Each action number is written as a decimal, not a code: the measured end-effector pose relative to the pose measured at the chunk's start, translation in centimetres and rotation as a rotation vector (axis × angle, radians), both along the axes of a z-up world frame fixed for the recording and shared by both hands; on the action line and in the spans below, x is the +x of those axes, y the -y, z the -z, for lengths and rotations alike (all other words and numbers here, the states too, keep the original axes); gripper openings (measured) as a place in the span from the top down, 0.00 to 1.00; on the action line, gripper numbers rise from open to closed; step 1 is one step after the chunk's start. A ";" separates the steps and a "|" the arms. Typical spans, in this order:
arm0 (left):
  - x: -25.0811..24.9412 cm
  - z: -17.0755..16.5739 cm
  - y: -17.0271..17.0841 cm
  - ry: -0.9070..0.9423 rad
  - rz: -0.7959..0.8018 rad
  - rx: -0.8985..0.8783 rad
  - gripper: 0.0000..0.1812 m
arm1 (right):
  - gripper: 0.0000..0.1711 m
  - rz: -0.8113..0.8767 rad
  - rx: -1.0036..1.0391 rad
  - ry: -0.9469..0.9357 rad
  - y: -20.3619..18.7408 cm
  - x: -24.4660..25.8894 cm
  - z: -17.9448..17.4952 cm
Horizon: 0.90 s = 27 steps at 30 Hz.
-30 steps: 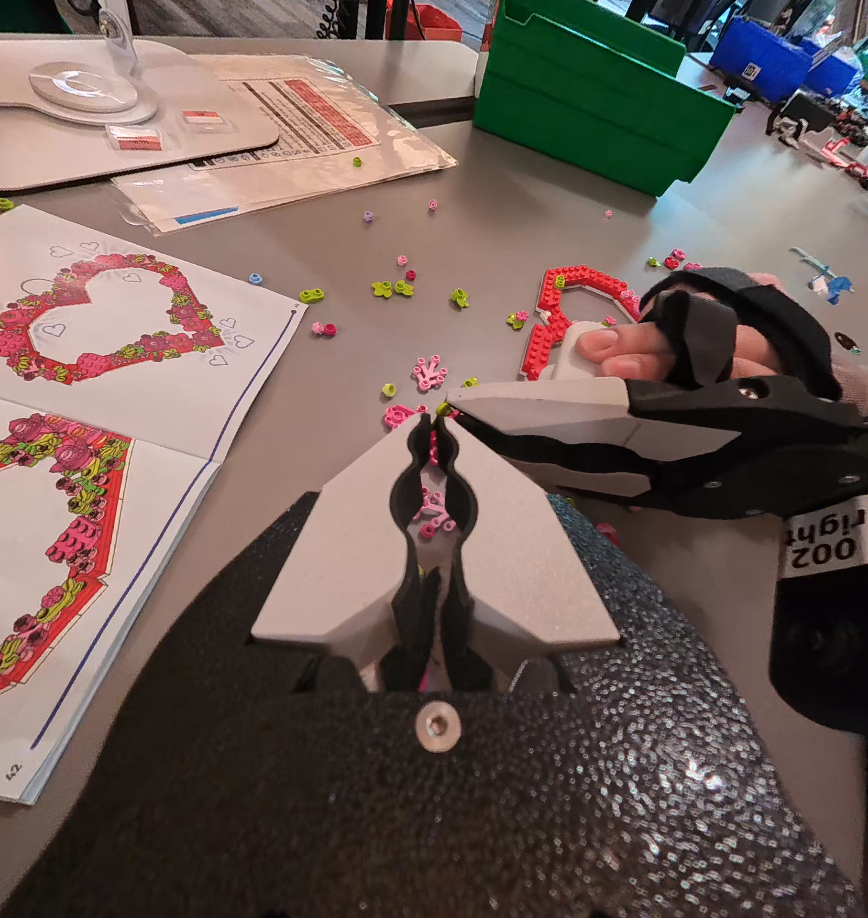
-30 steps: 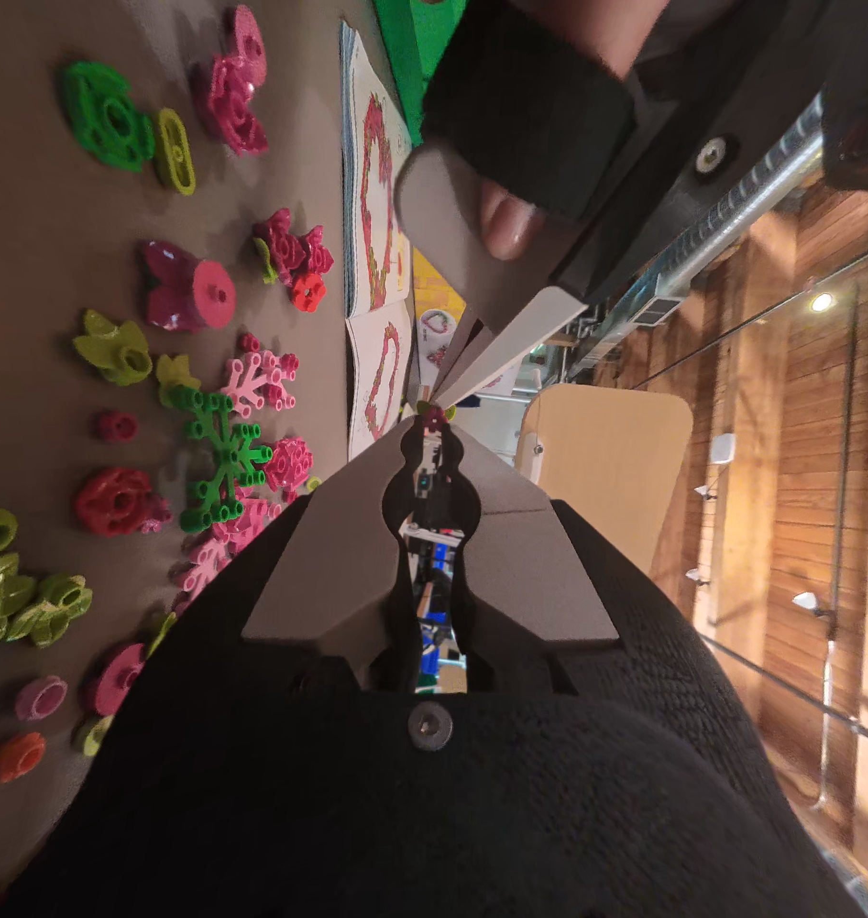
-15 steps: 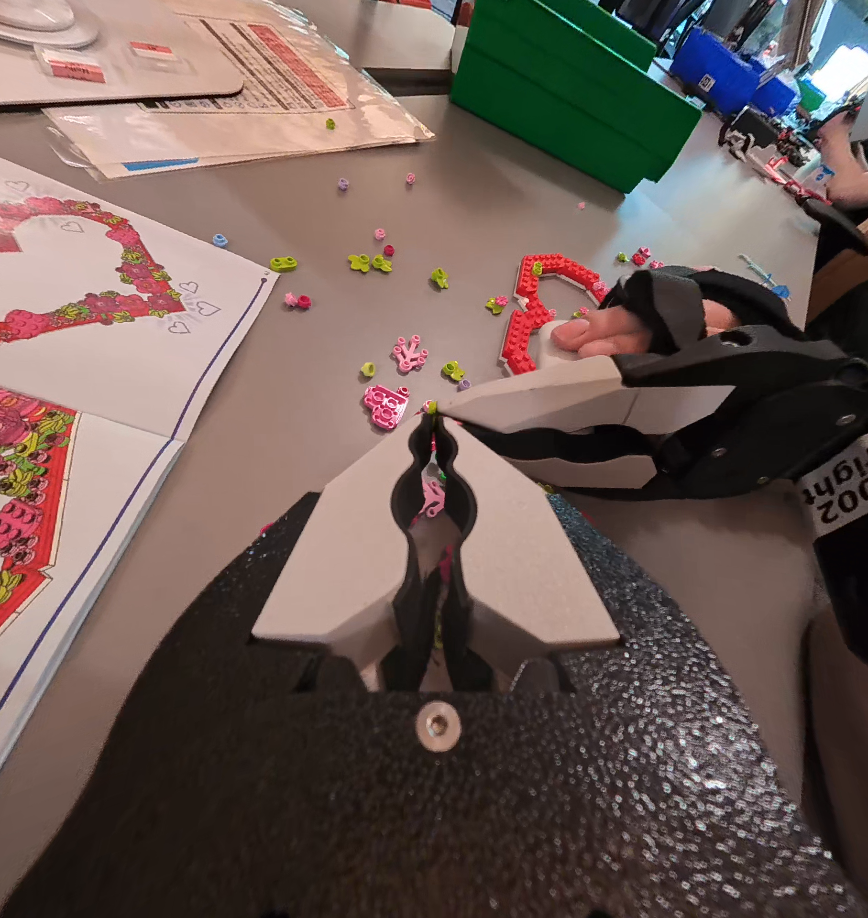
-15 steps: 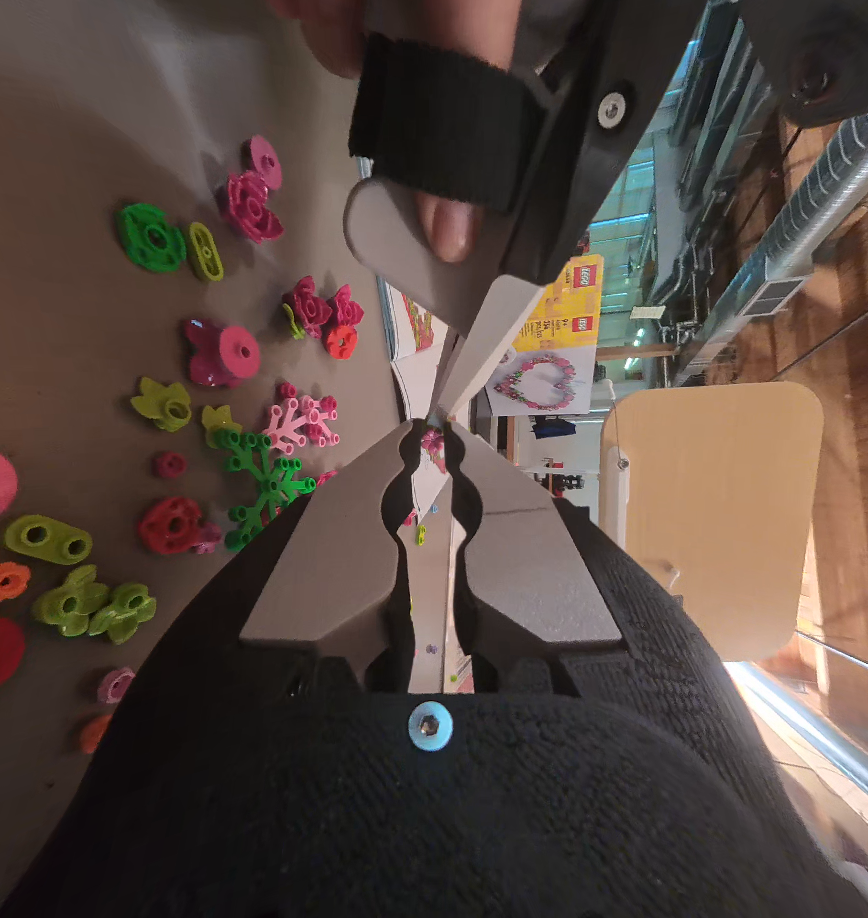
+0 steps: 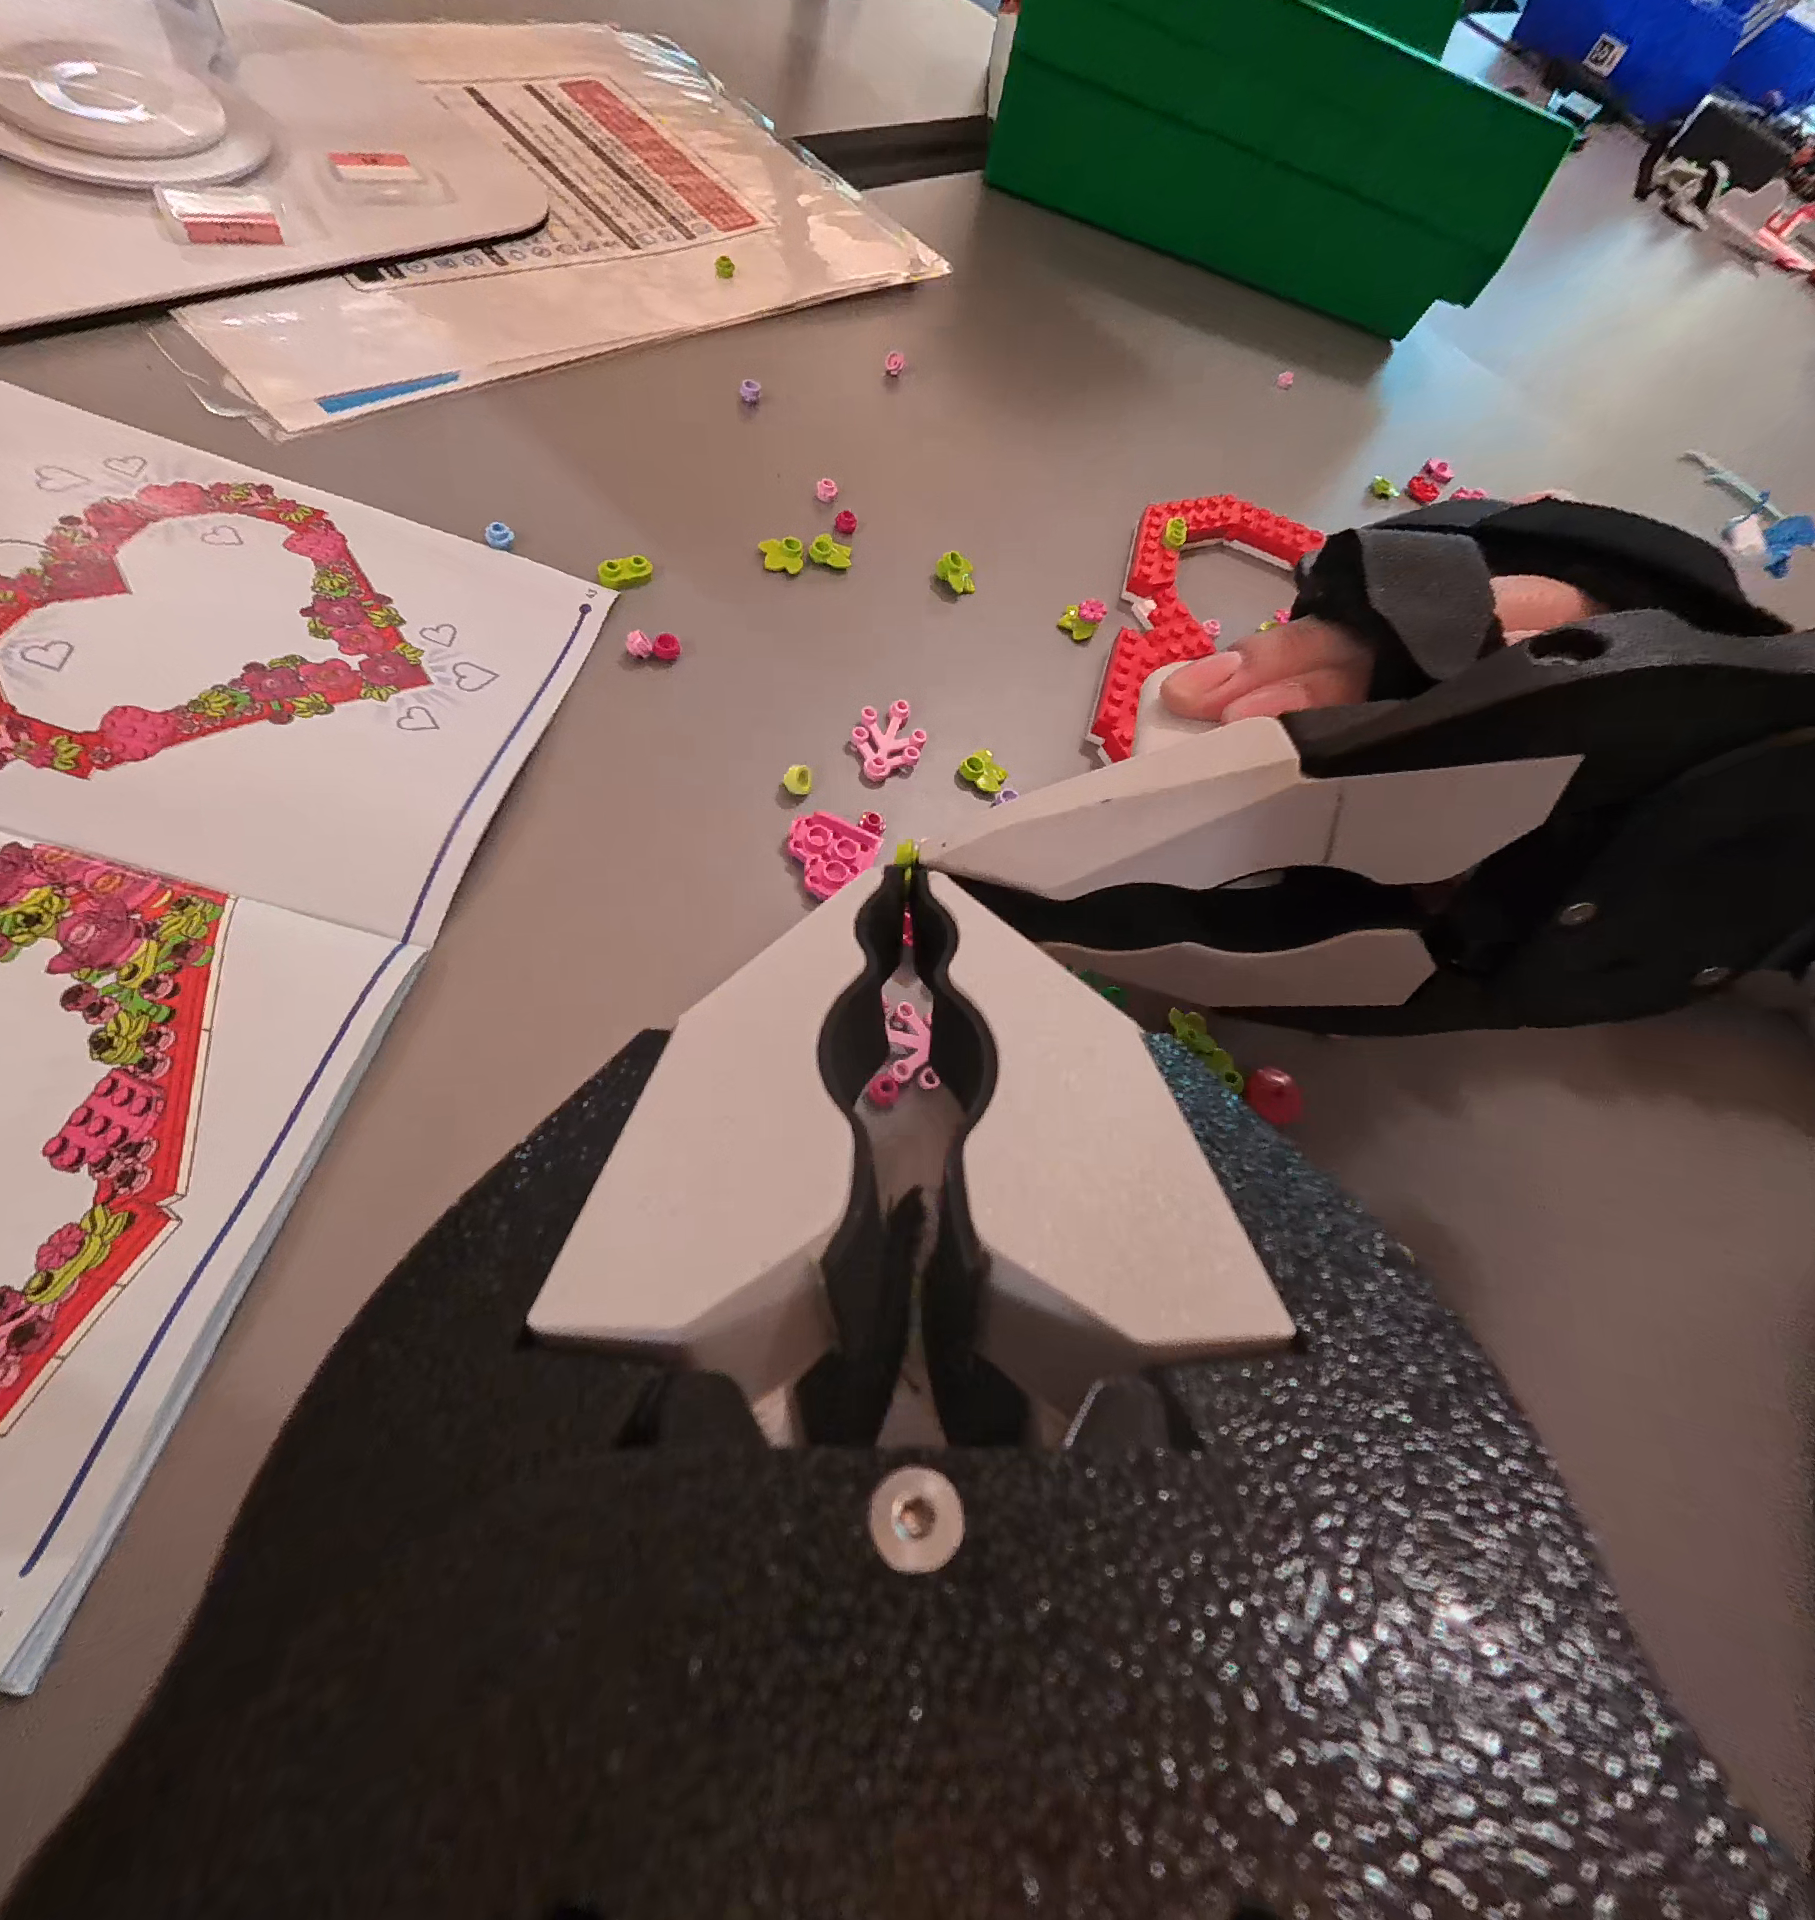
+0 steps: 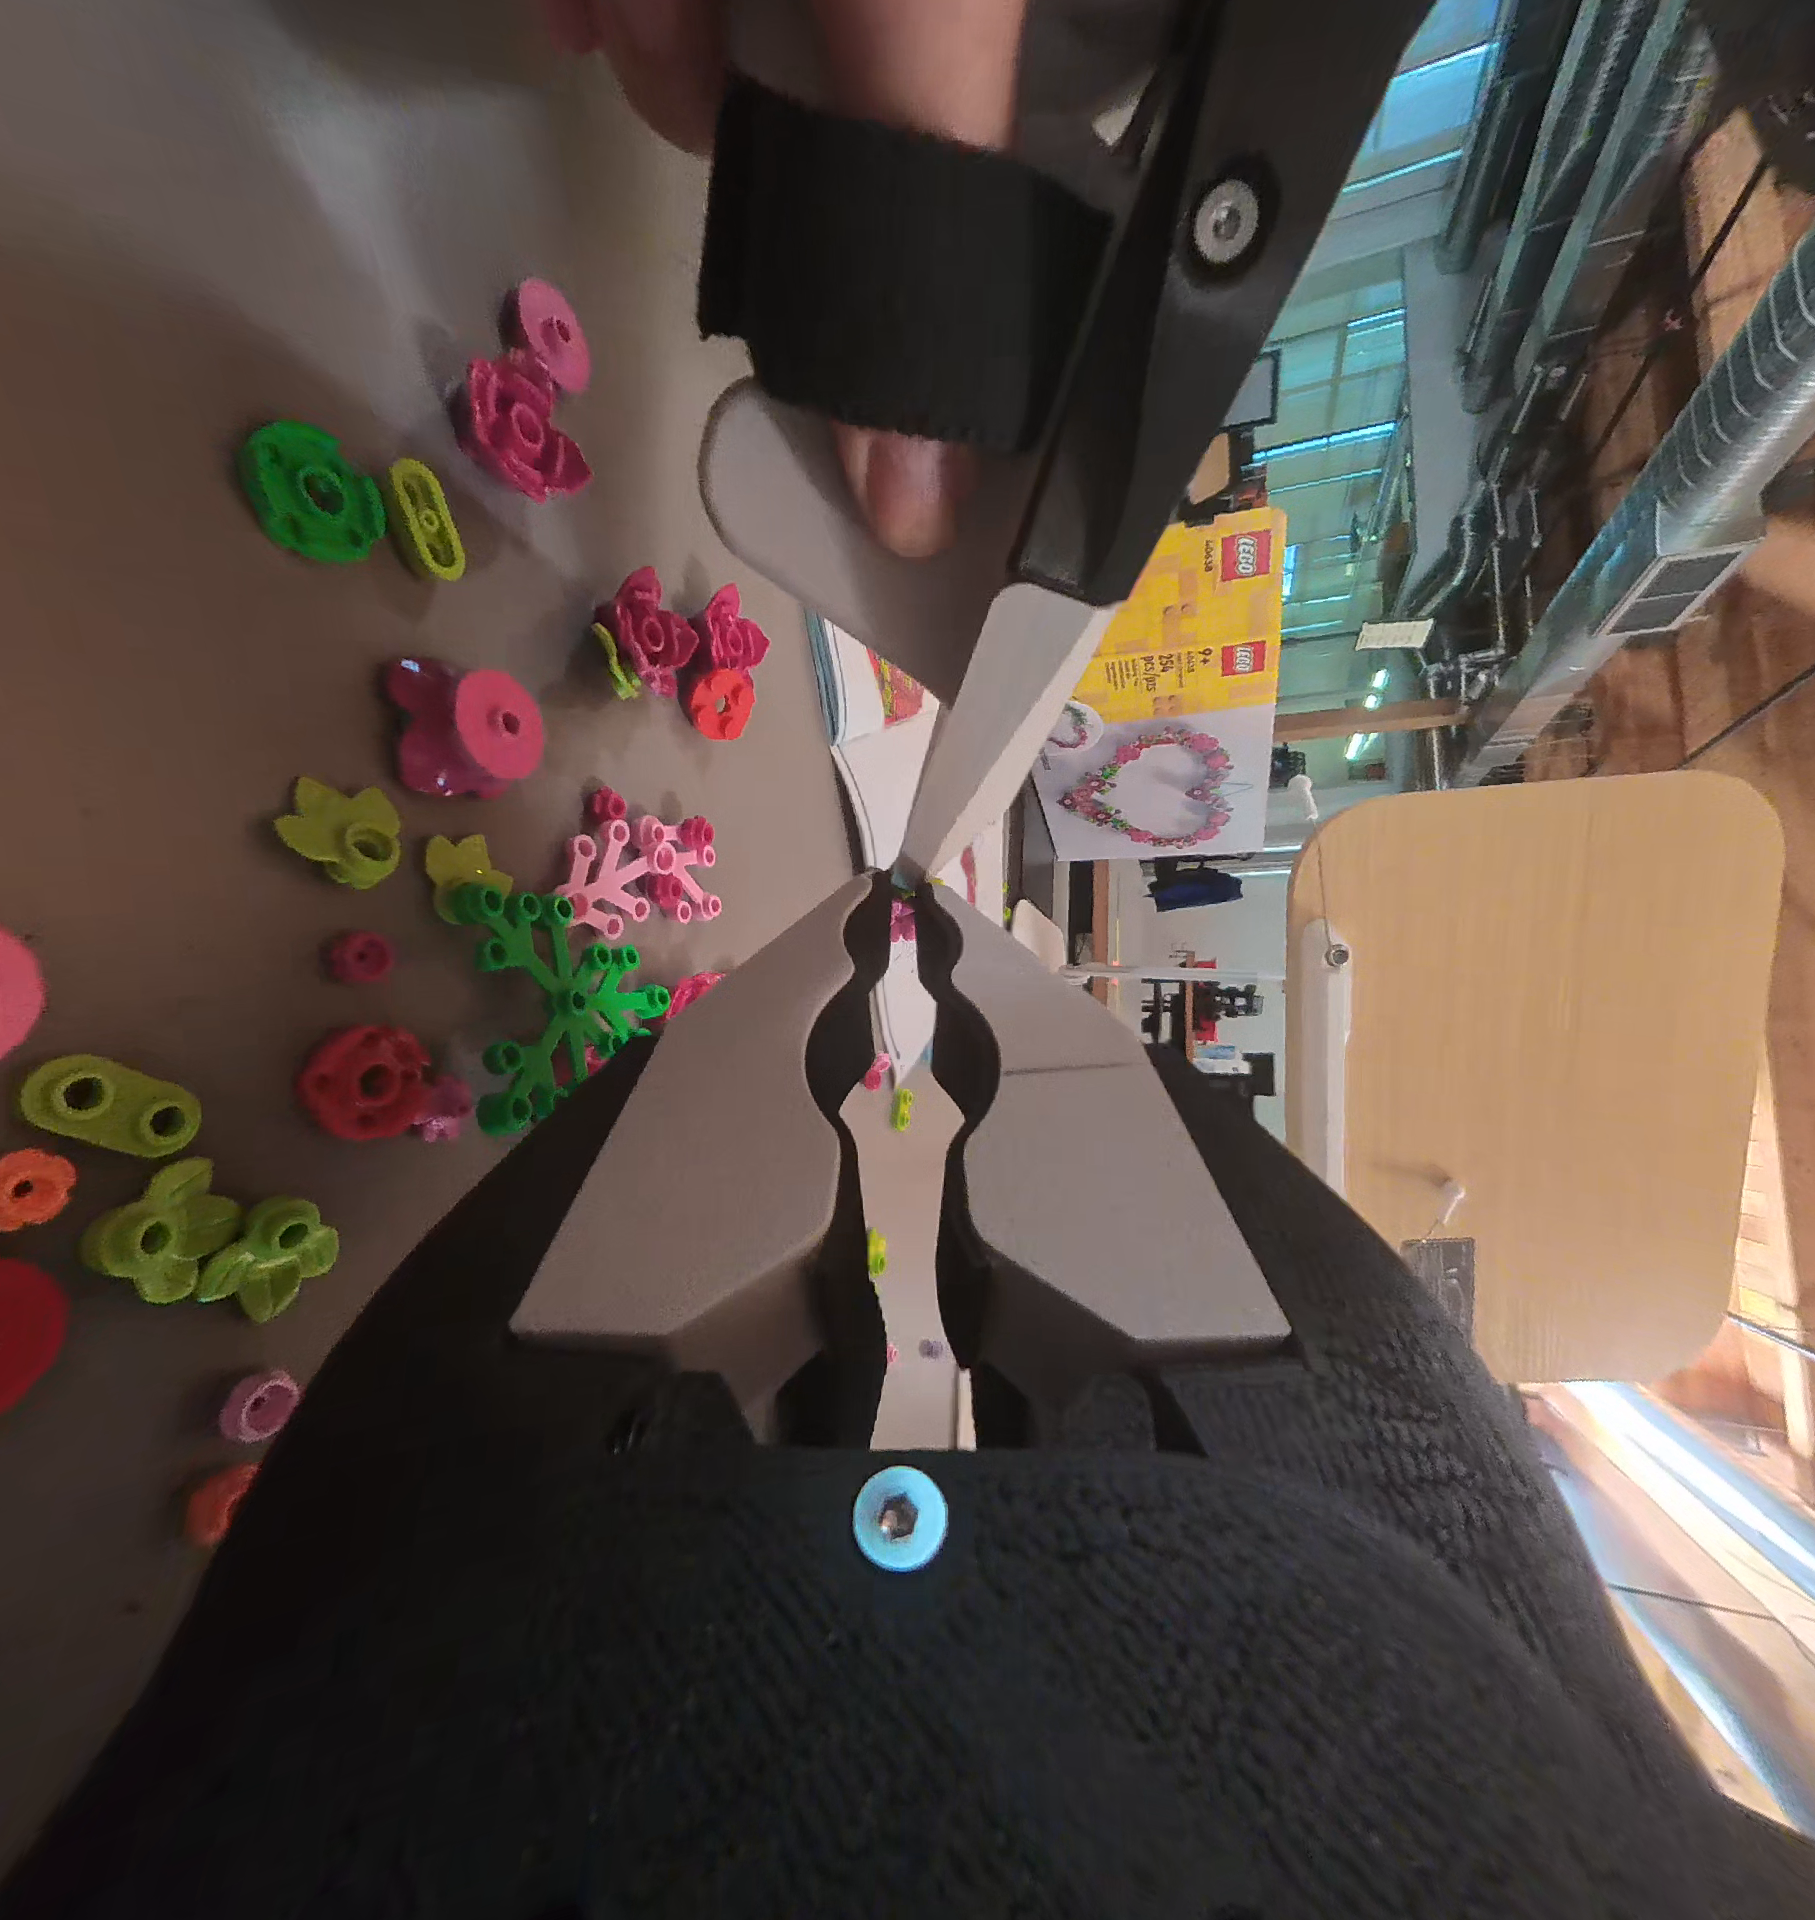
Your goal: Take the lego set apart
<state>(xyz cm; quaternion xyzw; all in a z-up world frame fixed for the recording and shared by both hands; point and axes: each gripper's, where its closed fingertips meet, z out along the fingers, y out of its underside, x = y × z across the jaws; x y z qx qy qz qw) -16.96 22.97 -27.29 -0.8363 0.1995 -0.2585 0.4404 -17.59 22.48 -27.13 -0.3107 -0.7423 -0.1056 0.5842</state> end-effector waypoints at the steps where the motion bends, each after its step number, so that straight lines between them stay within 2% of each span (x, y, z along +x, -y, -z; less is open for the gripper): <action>1: 0.0 0.0 0.0 -0.009 -0.002 0.003 1.00 | 0.98 -0.002 0.008 0.002 0.0 0.0 0.0; 9: 0.4 0.0 0.4 0.009 0.017 -0.001 1.00 | 0.99 -0.043 -0.024 -0.017 0.4 0.4 -0.1; 12: 0.4 -0.2 0.7 0.059 0.035 -0.011 1.00 | 0.98 -0.082 -0.213 -0.072 0.9 0.4 -0.3; 17: 0.9 -2.0 2.0 0.270 0.127 -0.029 1.00 | 0.98 -0.215 -0.522 -0.196 2.3 0.9 -2.4; 18: 0.5 -2.1 2.0 0.289 0.115 -0.036 1.00 | 1.00 -0.254 -0.563 -0.235 2.7 1.2 -3.3; 19: -1.7 -1.0 1.1 0.181 0.022 -0.020 1.00 | 1.00 -0.290 -0.603 -0.290 3.0 1.7 -4.6; 20: -3.0 -0.9 1.0 0.181 -0.003 -0.020 1.00 | 1.00 -0.306 -0.640 -0.332 2.9 2.2 -5.8; 21: -3.3 -2.5 1.3 0.309 0.005 -0.005 1.00 | 1.00 -0.299 -0.650 -0.356 2.4 2.6 -6.5; 22: -3.8 -3.5 1.4 0.364 -0.006 0.020 1.00 | 1.00 -0.279 -0.656 -0.362 1.8 2.9 -6.8; 25: -3.4 -4.5 1.5 0.290 0.010 0.104 1.00 | 1.00 -0.250 -0.762 -0.316 1.1 2.7 -5.7; 27: -2.8 -4.6 1.6 0.265 0.029 0.133 1.00 | 1.00 -0.234 -0.756 -0.257 1.4 2.2 -4.8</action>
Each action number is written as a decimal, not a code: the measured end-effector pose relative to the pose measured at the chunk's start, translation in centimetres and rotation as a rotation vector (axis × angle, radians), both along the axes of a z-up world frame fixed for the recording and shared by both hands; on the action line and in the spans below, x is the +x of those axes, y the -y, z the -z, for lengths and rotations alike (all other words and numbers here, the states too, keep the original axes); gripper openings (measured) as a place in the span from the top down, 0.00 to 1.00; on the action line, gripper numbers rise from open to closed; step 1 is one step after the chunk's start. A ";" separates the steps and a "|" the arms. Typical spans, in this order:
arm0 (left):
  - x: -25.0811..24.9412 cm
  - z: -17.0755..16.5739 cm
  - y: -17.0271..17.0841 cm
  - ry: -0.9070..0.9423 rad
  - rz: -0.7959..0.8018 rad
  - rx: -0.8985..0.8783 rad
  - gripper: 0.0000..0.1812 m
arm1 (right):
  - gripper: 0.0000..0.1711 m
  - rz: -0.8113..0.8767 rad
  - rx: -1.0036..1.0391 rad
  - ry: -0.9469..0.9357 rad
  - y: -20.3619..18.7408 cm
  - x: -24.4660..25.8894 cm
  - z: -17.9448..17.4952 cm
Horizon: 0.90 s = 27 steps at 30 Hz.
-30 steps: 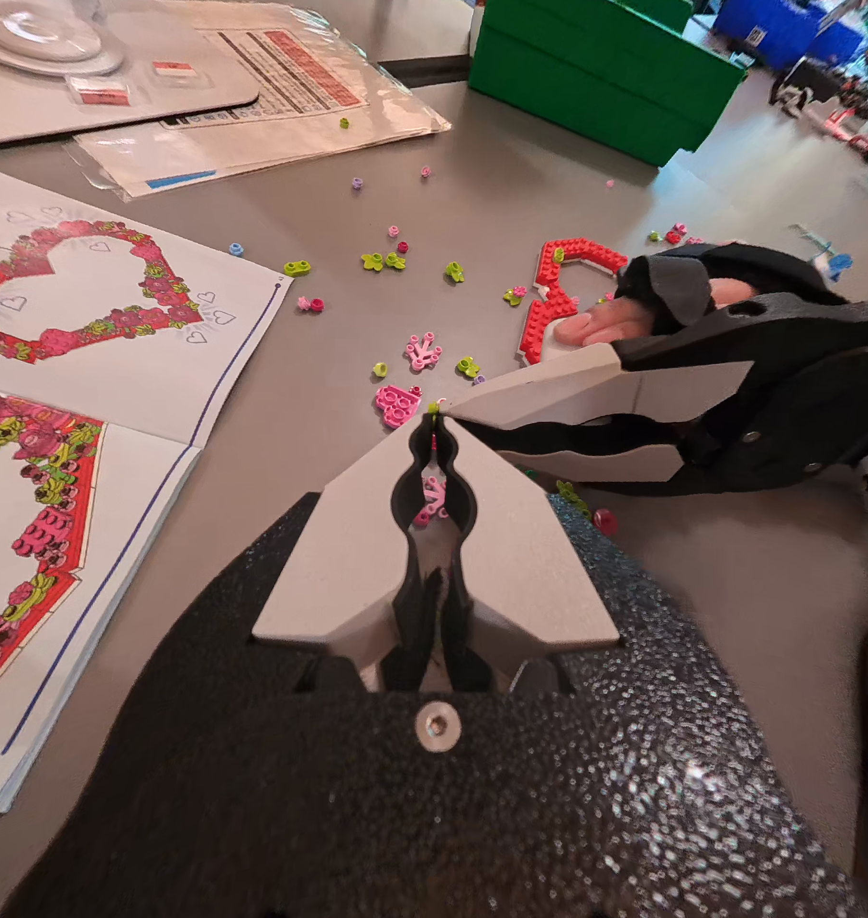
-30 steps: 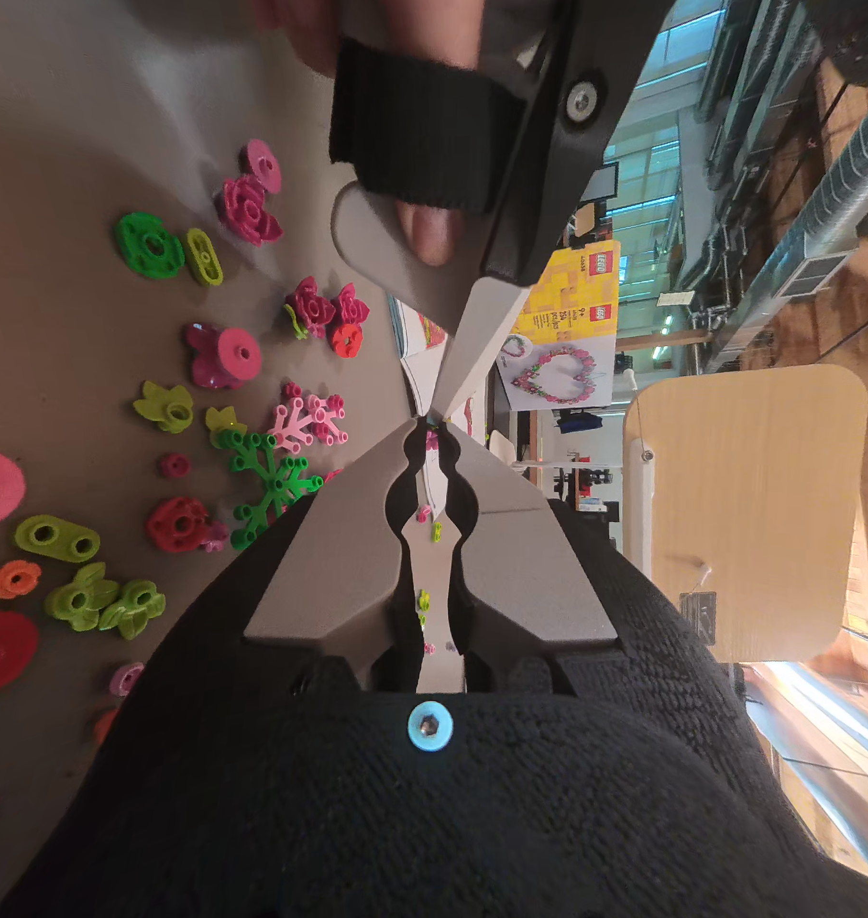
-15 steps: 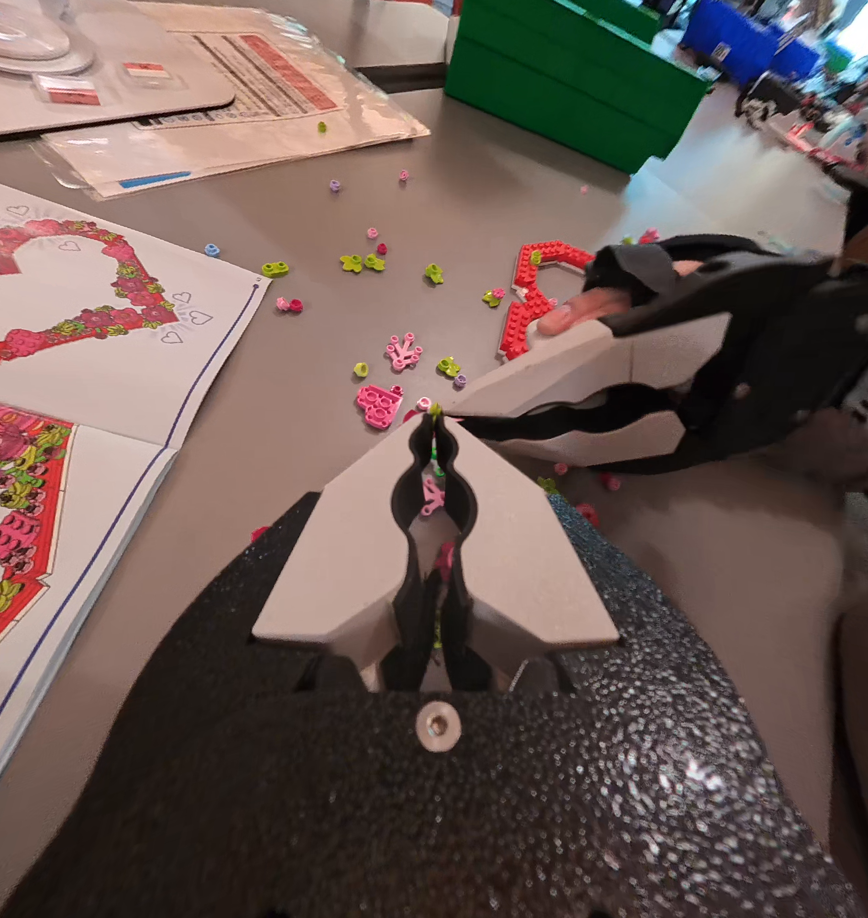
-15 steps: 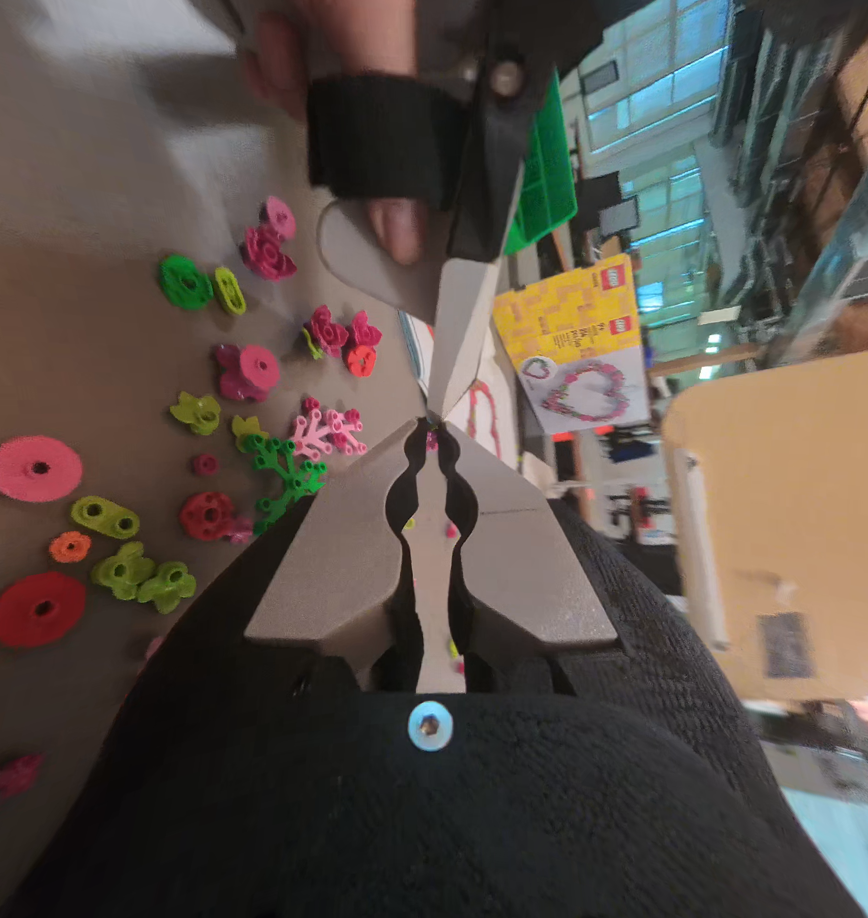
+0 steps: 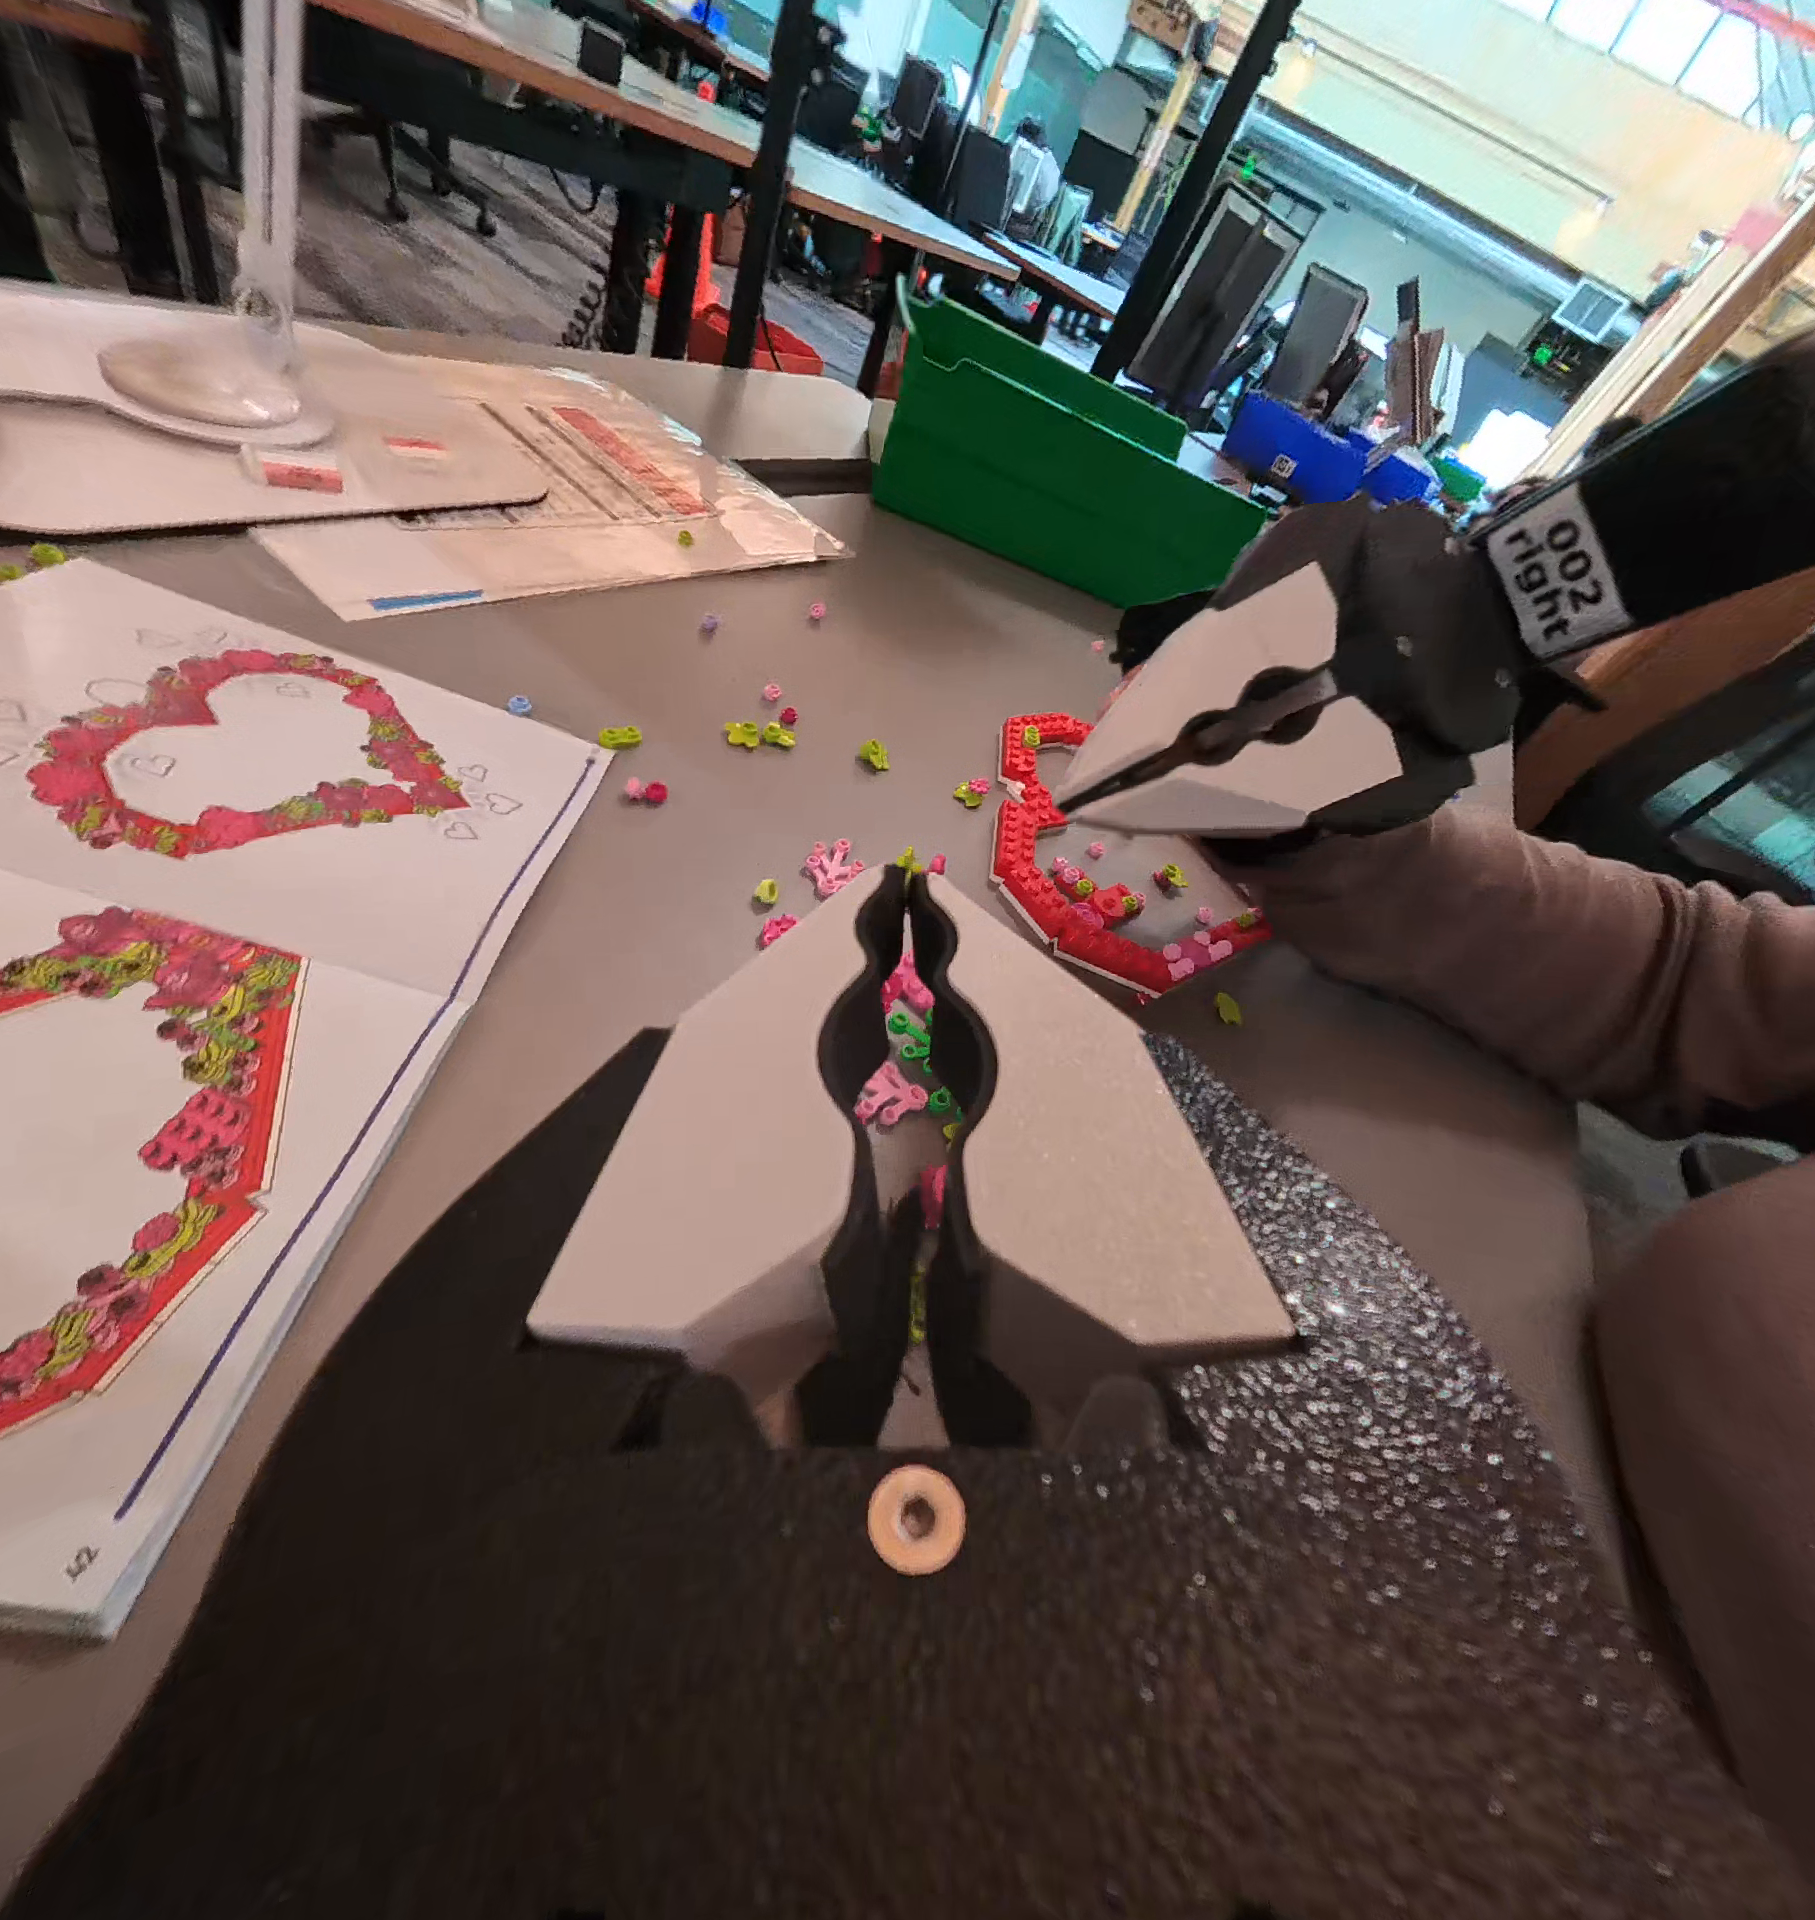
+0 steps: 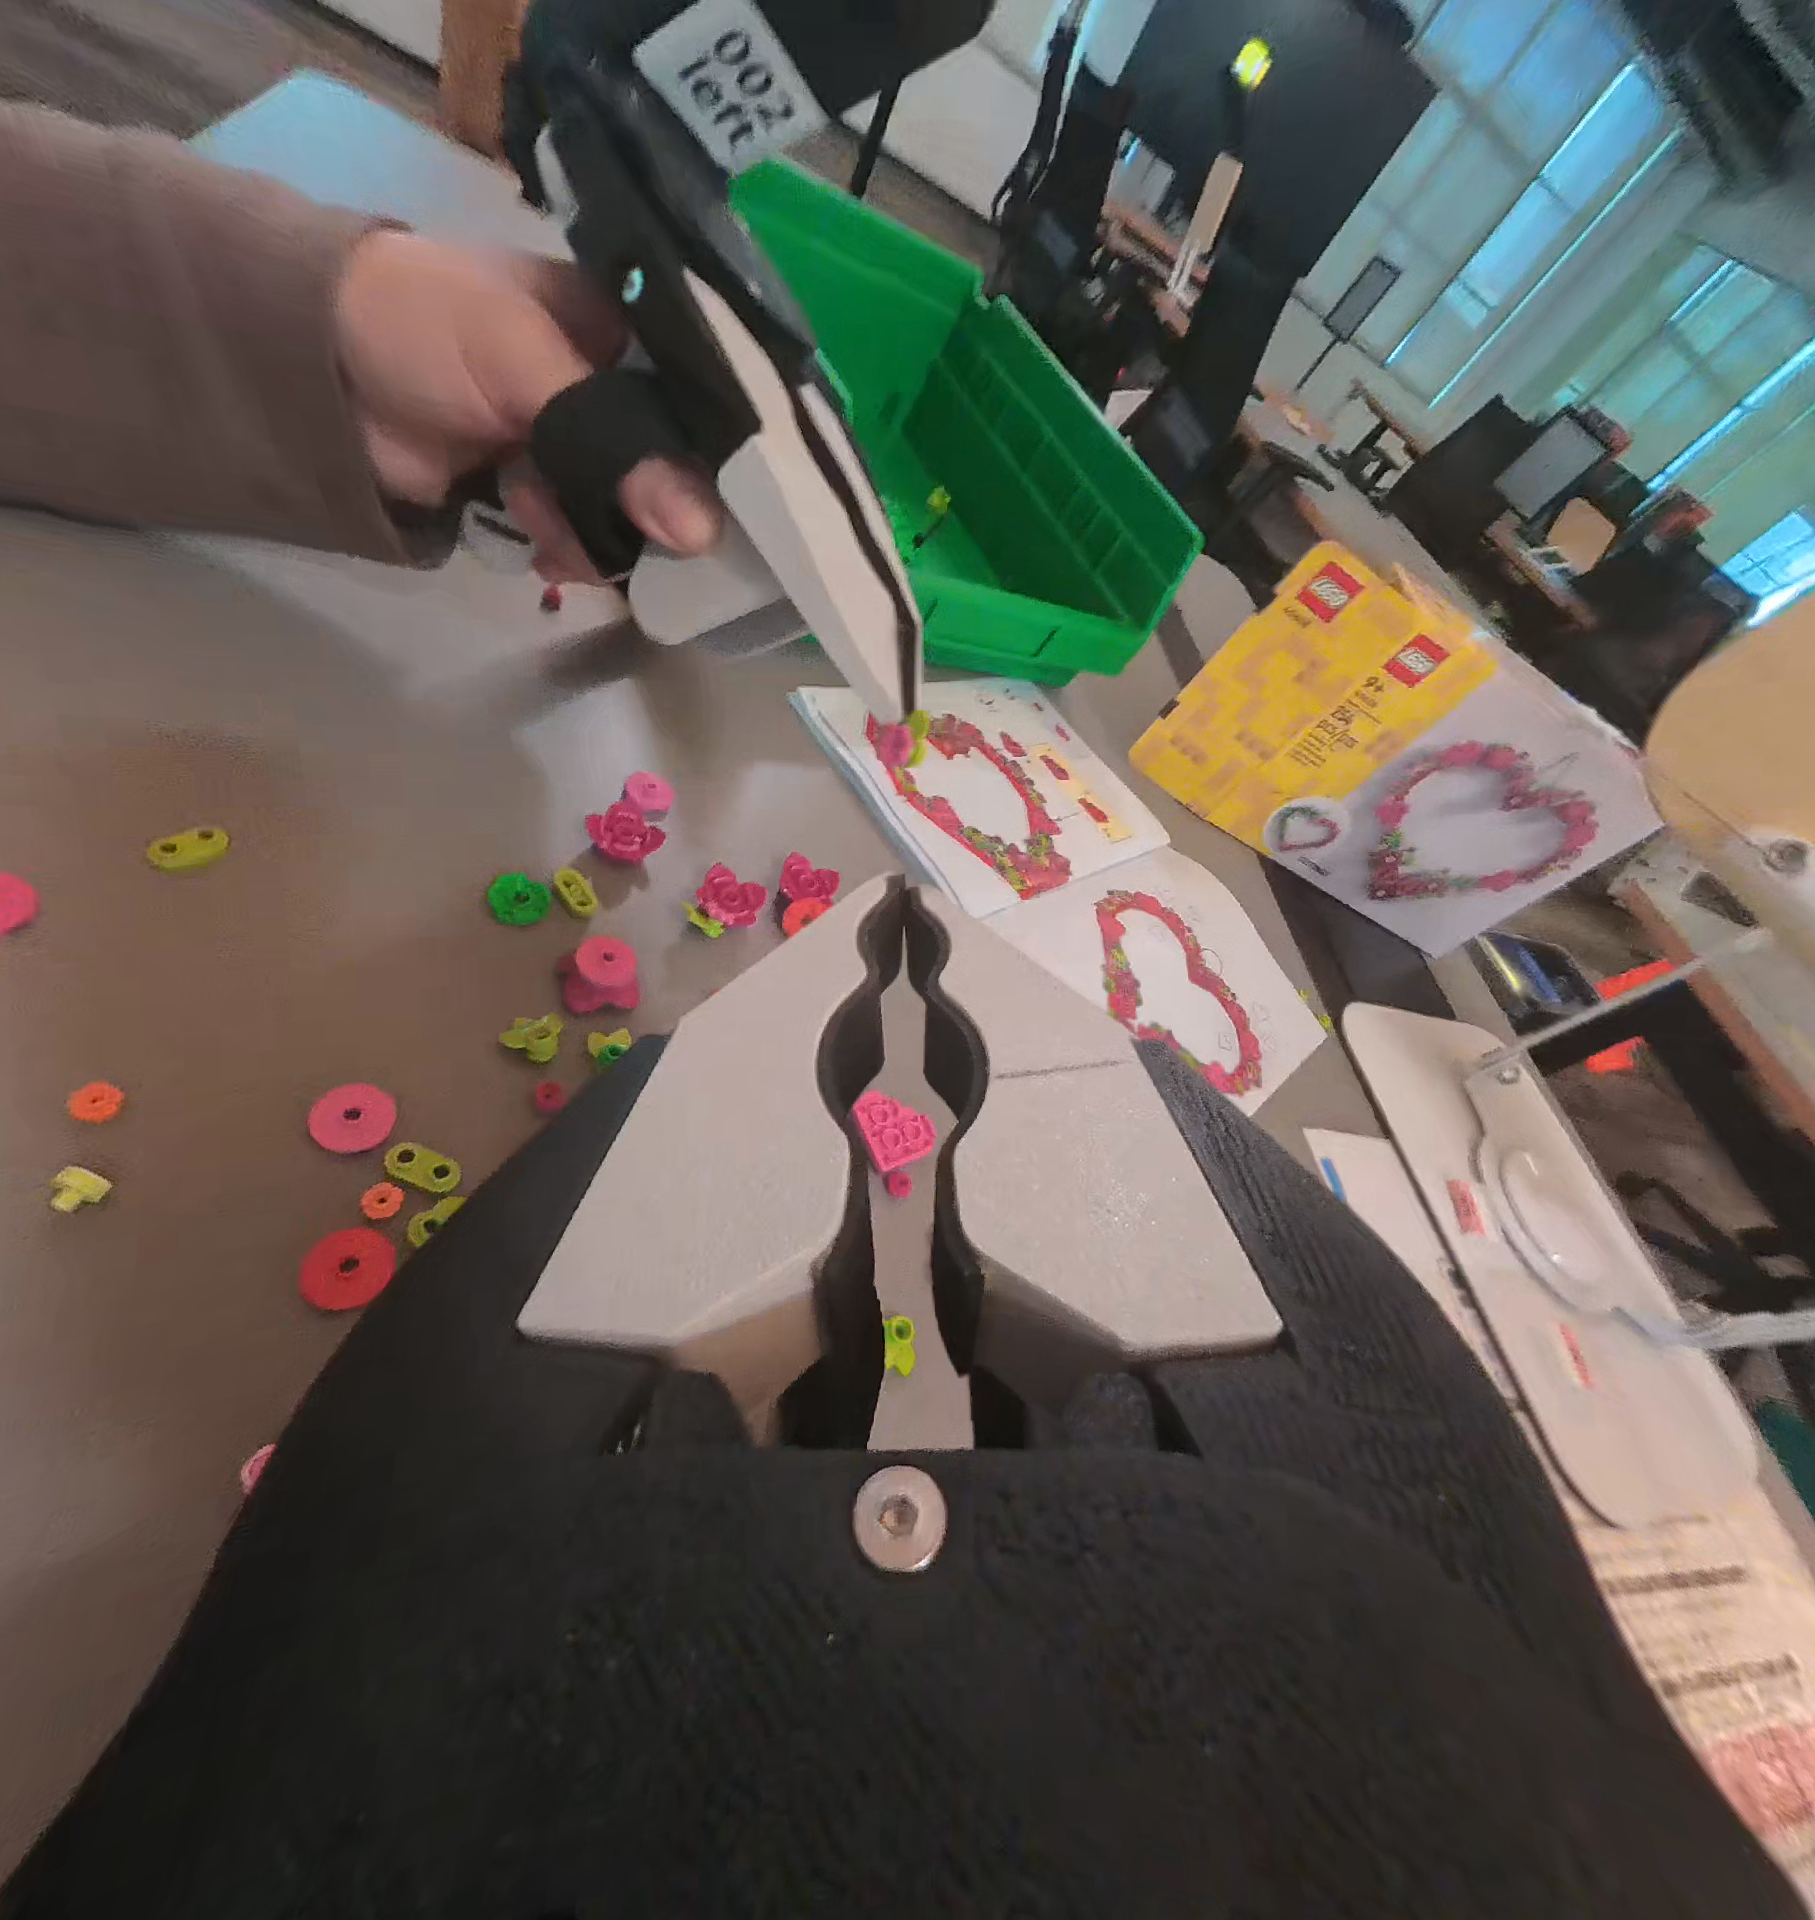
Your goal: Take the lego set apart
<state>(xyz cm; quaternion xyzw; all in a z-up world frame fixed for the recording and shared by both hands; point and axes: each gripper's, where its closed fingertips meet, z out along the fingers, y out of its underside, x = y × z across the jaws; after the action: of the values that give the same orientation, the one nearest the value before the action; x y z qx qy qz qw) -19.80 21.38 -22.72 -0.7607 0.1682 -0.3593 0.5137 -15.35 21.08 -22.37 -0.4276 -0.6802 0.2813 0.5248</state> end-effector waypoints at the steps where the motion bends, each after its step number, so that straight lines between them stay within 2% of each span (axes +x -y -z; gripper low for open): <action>1: 0.3 -0.2 0.1 -0.012 0.010 0.035 1.00 | 1.00 0.001 0.028 0.011 0.3 -0.3 0.1; 6: 1.9 -0.7 0.7 -0.235 0.044 0.236 1.00 | 0.94 0.058 0.207 0.078 1.3 -1.5 0.5; 9: 2.6 -0.2 0.8 -0.348 0.045 0.280 1.00 | 0.97 0.083 0.340 0.111 1.5 -1.8 0.8; 11: 2.7 0.2 0.7 -0.391 0.047 0.283 1.00 | 0.99 0.095 0.386 0.105 1.6 -1.9 0.7; 18: 3.1 0.9 0.6 -0.443 0.052 0.274 1.00 | 0.95 0.109 0.453 0.172 1.1 -1.8 1.5; 24: 3.3 1.7 0.3 -0.493 0.031 0.246 1.00 | 1.00 0.133 0.587 0.265 0.8 -1.6 2.6; 27: 3.4 2.4 0.0 -0.531 0.009 0.229 1.00 | 1.00 0.088 0.572 0.311 1.0 -1.3 3.4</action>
<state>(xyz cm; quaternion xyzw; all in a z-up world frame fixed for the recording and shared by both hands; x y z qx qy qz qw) -16.44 21.41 -25.12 -0.7645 0.3397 -0.1283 0.5326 -16.65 20.08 -25.78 -0.3298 -0.7845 -0.0130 0.5250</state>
